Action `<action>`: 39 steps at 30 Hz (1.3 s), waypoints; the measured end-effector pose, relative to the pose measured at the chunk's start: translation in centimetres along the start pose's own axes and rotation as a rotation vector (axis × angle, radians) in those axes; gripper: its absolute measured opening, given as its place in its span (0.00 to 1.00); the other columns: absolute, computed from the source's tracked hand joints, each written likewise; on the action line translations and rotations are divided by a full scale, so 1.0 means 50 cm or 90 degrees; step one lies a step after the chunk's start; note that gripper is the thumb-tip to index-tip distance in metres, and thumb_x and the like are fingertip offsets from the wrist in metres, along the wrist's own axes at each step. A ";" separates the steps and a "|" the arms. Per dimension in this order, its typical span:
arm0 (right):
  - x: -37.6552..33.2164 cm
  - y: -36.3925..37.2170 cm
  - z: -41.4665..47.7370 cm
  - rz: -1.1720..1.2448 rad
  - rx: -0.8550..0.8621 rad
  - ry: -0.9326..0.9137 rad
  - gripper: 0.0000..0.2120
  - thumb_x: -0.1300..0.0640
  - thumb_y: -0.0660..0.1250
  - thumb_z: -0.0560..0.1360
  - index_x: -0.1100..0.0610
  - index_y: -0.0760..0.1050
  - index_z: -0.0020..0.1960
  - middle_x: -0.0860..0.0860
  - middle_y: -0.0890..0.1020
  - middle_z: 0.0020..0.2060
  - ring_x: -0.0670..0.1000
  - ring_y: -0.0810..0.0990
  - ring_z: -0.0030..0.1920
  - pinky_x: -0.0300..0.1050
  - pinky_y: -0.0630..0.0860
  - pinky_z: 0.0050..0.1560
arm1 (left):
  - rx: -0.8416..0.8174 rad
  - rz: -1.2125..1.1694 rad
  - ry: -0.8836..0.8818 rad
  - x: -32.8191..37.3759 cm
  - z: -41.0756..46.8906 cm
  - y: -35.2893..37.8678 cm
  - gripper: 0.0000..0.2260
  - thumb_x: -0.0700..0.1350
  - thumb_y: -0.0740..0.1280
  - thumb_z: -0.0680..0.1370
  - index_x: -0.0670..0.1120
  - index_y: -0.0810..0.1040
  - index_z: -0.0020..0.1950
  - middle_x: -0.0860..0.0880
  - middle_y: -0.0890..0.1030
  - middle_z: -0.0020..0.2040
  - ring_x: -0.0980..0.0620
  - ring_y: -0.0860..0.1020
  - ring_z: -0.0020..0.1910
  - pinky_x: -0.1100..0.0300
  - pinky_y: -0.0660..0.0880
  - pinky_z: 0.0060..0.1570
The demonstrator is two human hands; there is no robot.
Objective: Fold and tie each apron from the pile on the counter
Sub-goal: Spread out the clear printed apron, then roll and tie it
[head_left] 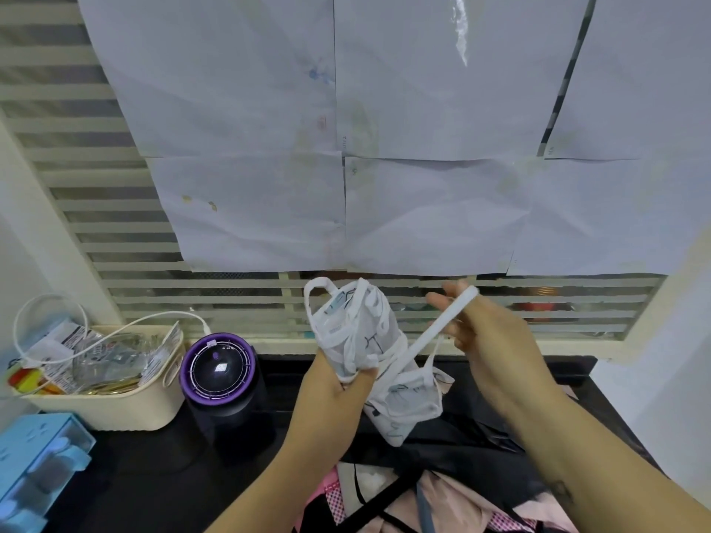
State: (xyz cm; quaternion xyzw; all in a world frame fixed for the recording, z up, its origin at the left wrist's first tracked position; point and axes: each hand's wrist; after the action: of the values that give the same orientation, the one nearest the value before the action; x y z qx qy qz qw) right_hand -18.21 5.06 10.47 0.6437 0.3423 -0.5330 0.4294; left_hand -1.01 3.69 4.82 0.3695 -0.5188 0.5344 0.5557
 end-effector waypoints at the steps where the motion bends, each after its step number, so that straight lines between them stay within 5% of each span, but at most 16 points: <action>1: -0.002 -0.002 0.005 0.130 0.017 0.063 0.11 0.51 0.62 0.79 0.57 0.79 0.51 0.49 0.86 0.44 0.42 0.82 0.34 0.37 0.74 0.41 | -0.013 -0.001 -0.002 -0.005 0.000 -0.003 0.18 0.41 0.67 0.78 0.52 0.74 0.66 0.57 0.81 0.57 0.63 0.78 0.57 0.71 0.74 0.52; 4: -0.004 -0.003 0.007 0.440 0.045 0.202 0.10 0.55 0.63 0.79 0.62 0.77 0.47 0.55 0.86 0.38 0.49 0.85 0.33 0.41 0.82 0.35 | -0.047 0.017 0.030 -0.003 -0.009 -0.004 0.16 0.39 0.67 0.77 0.51 0.76 0.64 0.58 0.82 0.55 0.63 0.78 0.55 0.70 0.75 0.51; 7: 0.004 -0.007 0.011 0.521 0.067 0.185 0.08 0.61 0.60 0.80 0.64 0.75 0.48 0.59 0.84 0.43 0.52 0.85 0.35 0.45 0.82 0.41 | -0.050 -0.031 0.026 -0.005 -0.009 -0.006 0.11 0.33 0.67 0.76 0.47 0.80 0.53 0.53 0.83 0.44 0.66 0.80 0.44 0.72 0.74 0.42; 9: 0.013 -0.011 0.013 0.403 0.068 0.129 0.05 0.65 0.60 0.80 0.63 0.75 0.50 0.58 0.82 0.48 0.52 0.86 0.40 0.45 0.82 0.45 | -0.081 -0.108 -0.016 0.001 -0.009 -0.007 0.10 0.31 0.72 0.70 0.45 0.79 0.43 0.51 0.82 0.35 0.65 0.79 0.32 0.73 0.73 0.34; 11: 0.027 -0.016 0.012 0.165 0.058 0.047 0.05 0.65 0.64 0.77 0.60 0.76 0.53 0.55 0.83 0.47 0.50 0.85 0.43 0.41 0.82 0.45 | -0.109 -0.106 -0.021 -0.004 -0.012 -0.008 0.13 0.28 0.72 0.69 0.44 0.78 0.45 0.53 0.79 0.31 0.68 0.77 0.29 0.74 0.72 0.33; 14: 0.039 -0.021 0.002 -0.127 0.039 -0.050 0.12 0.56 0.73 0.72 0.58 0.78 0.53 0.50 0.85 0.41 0.46 0.84 0.41 0.39 0.79 0.42 | -0.098 0.041 0.062 0.017 -0.017 -0.012 0.16 0.30 0.64 0.76 0.53 0.73 0.46 0.59 0.79 0.39 0.77 0.75 0.40 0.75 0.70 0.45; 16: 0.030 -0.022 -0.005 -0.224 0.010 -0.066 0.17 0.46 0.72 0.70 0.61 0.78 0.46 0.50 0.84 0.33 0.44 0.82 0.34 0.40 0.76 0.41 | -0.128 0.118 0.157 0.015 -0.010 -0.019 0.10 0.38 0.63 0.75 0.53 0.75 0.50 0.65 0.81 0.46 0.70 0.77 0.49 0.76 0.70 0.49; 20: 0.009 -0.045 -0.002 -0.288 0.012 -0.164 0.17 0.46 0.69 0.71 0.59 0.70 0.38 0.56 0.75 0.30 0.50 0.75 0.32 0.39 0.73 0.39 | -0.176 -0.059 0.046 0.002 -0.002 -0.030 0.11 0.37 0.67 0.75 0.53 0.82 0.49 0.63 0.83 0.44 0.60 0.80 0.48 0.73 0.73 0.47; 23: 0.000 -0.050 0.009 -0.192 -0.067 -0.124 0.10 0.63 0.61 0.77 0.60 0.73 0.37 0.54 0.76 0.29 0.51 0.78 0.34 0.38 0.75 0.42 | -0.204 -0.079 0.026 -0.006 0.000 -0.024 0.09 0.41 0.78 0.63 0.53 0.87 0.38 0.54 0.85 0.39 0.61 0.82 0.40 0.70 0.76 0.40; 25: -0.007 -0.064 0.013 -0.074 -0.192 0.008 0.15 0.62 0.60 0.74 0.59 0.68 0.29 0.53 0.67 0.21 0.53 0.73 0.28 0.46 0.73 0.44 | -0.198 -0.067 -0.006 -0.018 0.005 -0.038 0.15 0.31 0.77 0.62 0.52 0.84 0.34 0.54 0.83 0.34 0.64 0.80 0.33 0.70 0.75 0.35; 27: -0.007 -0.082 0.016 0.114 -0.359 0.178 0.13 0.58 0.64 0.68 0.56 0.68 0.25 0.51 0.65 0.18 0.51 0.68 0.24 0.48 0.74 0.45 | -0.152 -0.016 -0.055 -0.022 0.015 -0.047 0.19 0.30 0.71 0.69 0.57 0.82 0.40 0.57 0.81 0.36 0.66 0.79 0.37 0.70 0.74 0.39; 29: 0.000 -0.082 0.008 0.341 -0.451 0.253 0.08 0.61 0.64 0.69 0.61 0.77 0.33 0.54 0.76 0.25 0.53 0.76 0.29 0.52 0.77 0.55 | -0.143 0.028 -0.016 -0.027 0.019 -0.052 0.08 0.38 0.70 0.72 0.51 0.80 0.45 0.57 0.82 0.41 0.60 0.79 0.43 0.69 0.75 0.43; 31: 0.005 -0.062 -0.004 0.507 -0.371 0.253 0.12 0.68 0.63 0.65 0.66 0.83 0.44 0.60 0.84 0.41 0.58 0.85 0.41 0.54 0.80 0.53 | -0.163 0.008 -0.019 -0.015 0.017 -0.044 0.10 0.46 0.71 0.70 0.48 0.81 0.50 0.54 0.83 0.48 0.54 0.80 0.51 0.62 0.77 0.51; 33: 0.006 -0.029 -0.021 0.406 -0.235 0.133 0.19 0.73 0.60 0.67 0.65 0.83 0.52 0.60 0.83 0.54 0.56 0.84 0.52 0.49 0.82 0.48 | -0.178 -0.096 -0.068 -0.007 0.014 -0.032 0.17 0.50 0.71 0.65 0.49 0.81 0.52 0.43 0.81 0.54 0.48 0.79 0.56 0.47 0.77 0.57; 36: 0.014 0.003 -0.037 0.072 -0.139 -0.102 0.17 0.70 0.59 0.78 0.55 0.79 0.59 0.47 0.83 0.54 0.45 0.82 0.55 0.35 0.79 0.49 | -0.221 -0.158 -0.064 0.006 0.012 -0.020 0.18 0.49 0.71 0.65 0.58 0.82 0.54 0.49 0.82 0.57 0.49 0.79 0.58 0.50 0.77 0.58; 39: 0.003 0.010 -0.051 -0.108 -0.196 -0.216 0.25 0.68 0.68 0.73 0.46 0.72 0.63 0.35 0.78 0.58 0.35 0.76 0.59 0.27 0.74 0.51 | -0.259 -0.170 -0.076 0.006 0.015 -0.032 0.22 0.48 0.72 0.68 0.53 0.77 0.62 0.48 0.81 0.60 0.47 0.78 0.60 0.49 0.76 0.59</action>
State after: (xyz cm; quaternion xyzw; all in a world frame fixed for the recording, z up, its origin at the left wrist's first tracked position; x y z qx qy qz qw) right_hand -16.74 7.20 10.58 0.4408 0.3954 -0.6090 0.5277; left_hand 0.40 2.79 5.50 0.3462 -0.5939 0.3179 0.6530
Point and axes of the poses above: each hand's wrist, its own z-axis towards the middle knuckle, its own y-axis out of the palm, x = y × z
